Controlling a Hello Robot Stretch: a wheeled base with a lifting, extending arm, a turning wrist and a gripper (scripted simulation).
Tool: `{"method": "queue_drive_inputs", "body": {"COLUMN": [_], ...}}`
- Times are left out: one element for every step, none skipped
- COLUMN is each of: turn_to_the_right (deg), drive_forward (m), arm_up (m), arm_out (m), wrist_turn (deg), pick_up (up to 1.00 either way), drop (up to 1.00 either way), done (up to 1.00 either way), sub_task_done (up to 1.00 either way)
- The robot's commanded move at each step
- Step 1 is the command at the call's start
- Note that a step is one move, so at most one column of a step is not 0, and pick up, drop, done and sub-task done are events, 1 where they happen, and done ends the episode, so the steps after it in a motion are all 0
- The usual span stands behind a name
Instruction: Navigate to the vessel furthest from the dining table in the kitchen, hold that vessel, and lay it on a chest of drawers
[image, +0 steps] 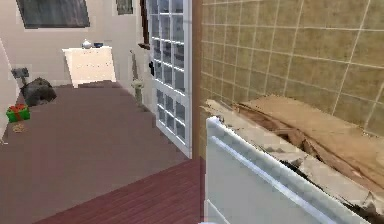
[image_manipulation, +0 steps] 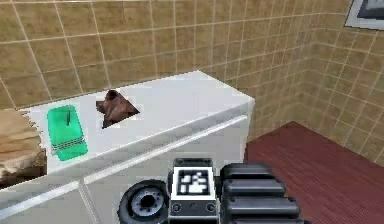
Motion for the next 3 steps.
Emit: {"method": "queue_drive_inputs", "body": {"turn_to_the_right": [-45.0,-9.0,39.0], "drive_forward": [0.00,0.00,0.00], "arm_up": [0.00,0.00,0.00], "arm_out": [0.00,0.00,0.00], "wrist_turn": [0.0,0.0,0.0], "pick_up": [0.00,0.00,0.00], "drop": [0.00,0.00,0.00], "done": [0.00,0.00,0.00], "sub_task_done": [0.00,0.00,0.00]}}
